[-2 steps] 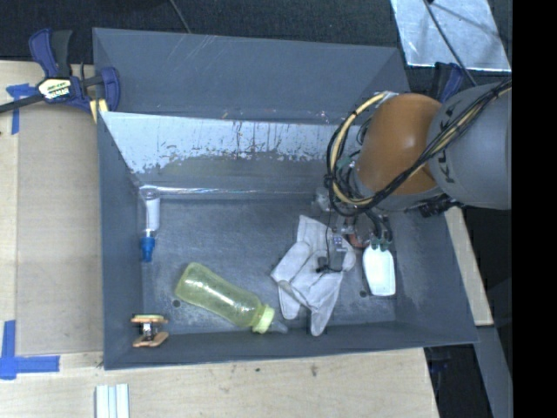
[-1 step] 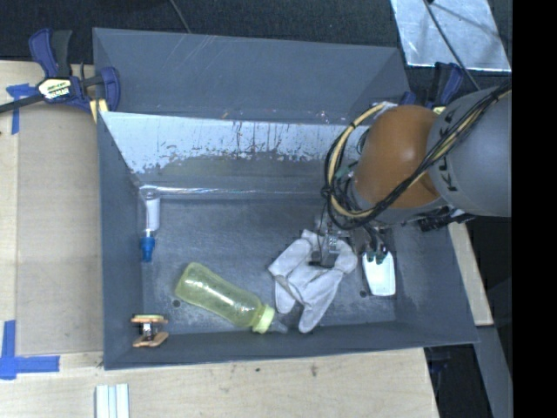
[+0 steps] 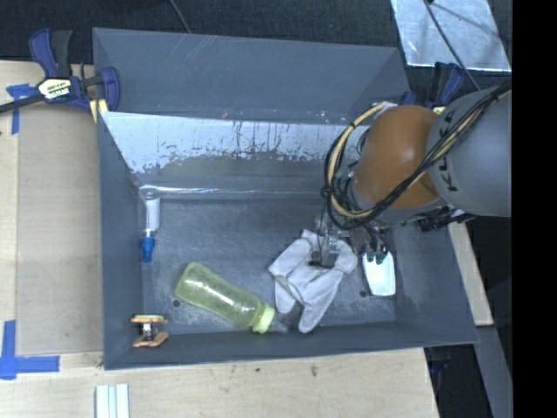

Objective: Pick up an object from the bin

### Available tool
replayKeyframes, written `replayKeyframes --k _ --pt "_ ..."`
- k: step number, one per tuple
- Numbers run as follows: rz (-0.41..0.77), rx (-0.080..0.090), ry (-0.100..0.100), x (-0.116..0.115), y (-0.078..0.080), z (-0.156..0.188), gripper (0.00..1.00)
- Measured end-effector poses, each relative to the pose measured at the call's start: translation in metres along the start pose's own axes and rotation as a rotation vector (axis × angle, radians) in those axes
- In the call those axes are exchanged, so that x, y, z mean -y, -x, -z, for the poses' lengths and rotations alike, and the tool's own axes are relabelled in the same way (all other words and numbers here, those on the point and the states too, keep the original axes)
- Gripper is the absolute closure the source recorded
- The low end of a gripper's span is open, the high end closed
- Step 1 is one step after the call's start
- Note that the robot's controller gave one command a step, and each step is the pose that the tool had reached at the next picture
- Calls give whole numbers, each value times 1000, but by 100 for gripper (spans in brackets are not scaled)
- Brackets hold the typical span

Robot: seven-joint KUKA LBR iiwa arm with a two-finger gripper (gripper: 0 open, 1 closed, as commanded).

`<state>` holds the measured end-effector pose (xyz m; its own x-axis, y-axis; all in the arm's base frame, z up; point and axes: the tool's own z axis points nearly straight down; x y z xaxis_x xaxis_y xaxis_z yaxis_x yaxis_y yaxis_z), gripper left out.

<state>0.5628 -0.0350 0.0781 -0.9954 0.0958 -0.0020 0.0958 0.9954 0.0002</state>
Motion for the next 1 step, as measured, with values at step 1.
replayKeyframes --k 1 --pt "8 1 0 8 -5 128 100"
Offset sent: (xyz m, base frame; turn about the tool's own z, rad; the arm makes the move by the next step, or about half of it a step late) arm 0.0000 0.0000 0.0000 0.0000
